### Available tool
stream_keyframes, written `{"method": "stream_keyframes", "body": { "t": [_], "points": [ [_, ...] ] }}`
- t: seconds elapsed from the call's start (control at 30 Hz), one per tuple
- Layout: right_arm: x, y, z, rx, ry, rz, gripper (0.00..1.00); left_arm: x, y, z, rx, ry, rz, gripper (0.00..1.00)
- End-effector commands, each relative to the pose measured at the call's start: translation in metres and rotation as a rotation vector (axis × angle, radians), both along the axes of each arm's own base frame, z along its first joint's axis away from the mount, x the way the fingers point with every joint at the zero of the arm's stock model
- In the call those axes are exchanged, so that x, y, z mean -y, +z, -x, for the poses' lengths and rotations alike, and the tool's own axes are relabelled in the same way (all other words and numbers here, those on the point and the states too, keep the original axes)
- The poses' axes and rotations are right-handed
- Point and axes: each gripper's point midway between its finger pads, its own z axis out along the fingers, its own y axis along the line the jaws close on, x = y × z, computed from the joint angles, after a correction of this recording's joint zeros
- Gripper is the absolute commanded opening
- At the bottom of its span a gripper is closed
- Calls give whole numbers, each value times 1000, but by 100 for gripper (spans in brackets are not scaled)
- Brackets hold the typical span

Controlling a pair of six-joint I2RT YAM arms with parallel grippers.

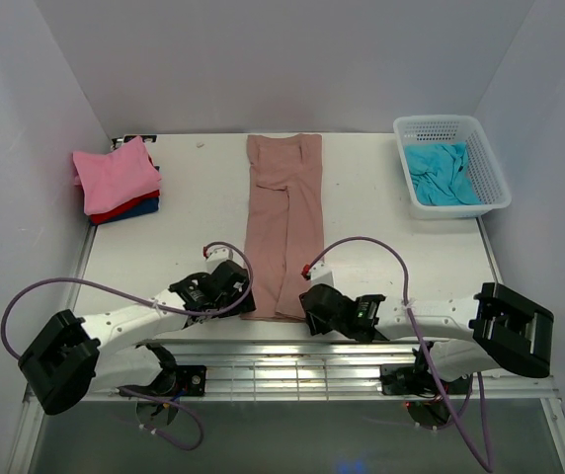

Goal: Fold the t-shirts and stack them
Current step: Grab the bottom of the folded rectangular tshirt with both arms

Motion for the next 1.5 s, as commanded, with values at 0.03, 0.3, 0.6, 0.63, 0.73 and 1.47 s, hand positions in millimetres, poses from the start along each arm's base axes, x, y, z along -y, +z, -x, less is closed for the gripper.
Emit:
{"method": "stream_keyframes", "body": {
  "t": [0.03, 0.3, 0.6, 0.63, 0.73, 1.47],
  "points": [
    [-9, 7, -3, 26, -29, -7, 45, -4, -13, 29, -71, 32, 45, 80],
    [-6, 10, -2, 42, -45, 17, 44, 8, -20, 33, -67, 12, 81, 73],
    [7, 20, -6, 72, -81, 24, 45, 20, -26, 40, -89, -23, 30, 61],
    [8, 19, -6, 75, -85, 27, 45, 21, -26, 42, -89, -25, 25, 60],
    [10, 19, -7, 78, -89, 31, 44, 19, -26, 43, -84, -24, -10, 57],
    [4, 12, -7, 74, -71, 48, 41, -1, -19, 46, -66, 14, -156, 58]
  ]
}}
